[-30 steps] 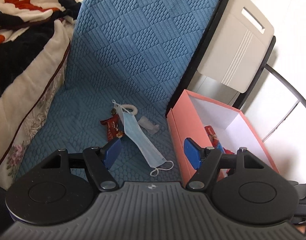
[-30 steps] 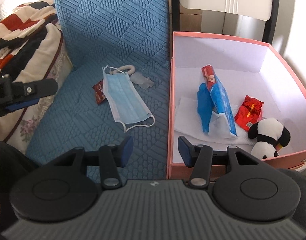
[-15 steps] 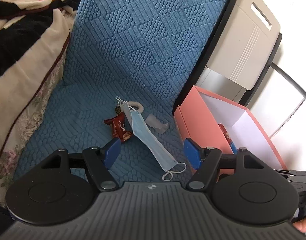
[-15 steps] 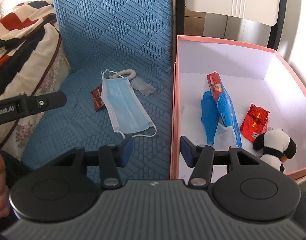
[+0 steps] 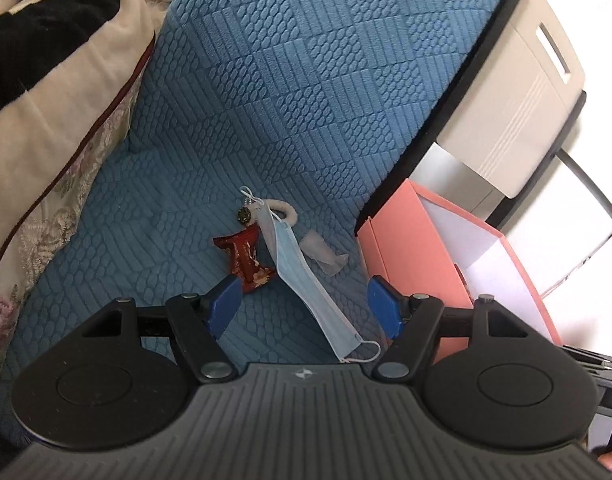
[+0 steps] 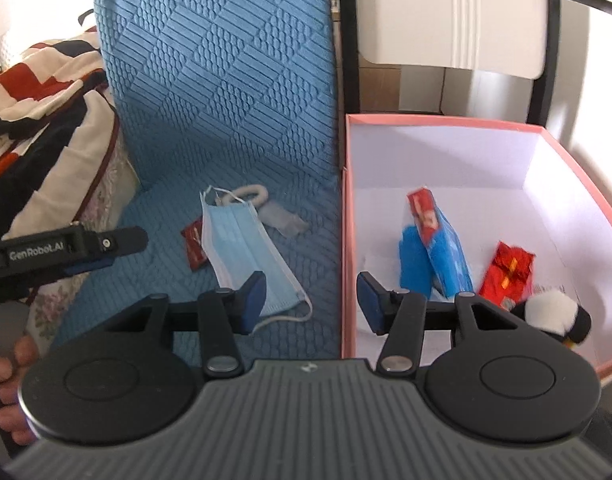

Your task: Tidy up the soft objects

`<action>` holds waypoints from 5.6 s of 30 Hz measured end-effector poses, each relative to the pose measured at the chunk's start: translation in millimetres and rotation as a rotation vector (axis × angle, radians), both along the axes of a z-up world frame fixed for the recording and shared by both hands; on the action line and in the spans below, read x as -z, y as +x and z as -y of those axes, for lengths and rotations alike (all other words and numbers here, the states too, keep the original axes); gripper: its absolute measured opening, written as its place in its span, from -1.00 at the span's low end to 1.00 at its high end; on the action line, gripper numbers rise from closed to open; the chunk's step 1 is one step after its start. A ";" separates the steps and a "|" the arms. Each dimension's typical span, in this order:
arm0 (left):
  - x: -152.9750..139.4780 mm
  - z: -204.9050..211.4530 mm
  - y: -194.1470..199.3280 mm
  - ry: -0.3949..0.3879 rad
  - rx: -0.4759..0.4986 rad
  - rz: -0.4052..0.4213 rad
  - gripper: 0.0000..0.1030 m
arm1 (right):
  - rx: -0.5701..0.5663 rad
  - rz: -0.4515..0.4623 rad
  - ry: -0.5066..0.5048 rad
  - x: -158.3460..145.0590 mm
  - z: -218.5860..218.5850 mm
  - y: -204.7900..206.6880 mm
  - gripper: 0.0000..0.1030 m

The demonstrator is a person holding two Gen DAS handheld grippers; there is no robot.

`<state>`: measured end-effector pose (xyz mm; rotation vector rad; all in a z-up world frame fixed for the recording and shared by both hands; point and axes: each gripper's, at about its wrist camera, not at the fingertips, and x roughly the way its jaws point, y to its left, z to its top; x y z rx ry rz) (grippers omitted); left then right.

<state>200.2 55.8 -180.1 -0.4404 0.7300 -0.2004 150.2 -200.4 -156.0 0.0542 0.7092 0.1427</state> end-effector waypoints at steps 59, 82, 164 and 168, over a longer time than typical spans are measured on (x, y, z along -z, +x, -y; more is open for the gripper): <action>67.6 -15.6 128.8 -0.189 -0.067 -0.238 -0.12 | -0.150 -0.208 -0.066 96.1 -81.5 210.0 0.00; 50.5 -9.3 122.5 -0.174 -0.041 -0.212 -0.12 | -0.137 -0.226 -0.039 96.4 -72.1 212.5 -0.30; -11.4 23.9 -13.3 0.054 0.019 -0.119 -0.87 | -0.138 -0.153 0.007 39.3 -40.3 39.2 -0.33; -16.9 34.1 -25.2 0.073 0.032 -0.131 -0.87 | -0.127 -0.144 0.009 32.4 -32.7 21.1 -0.33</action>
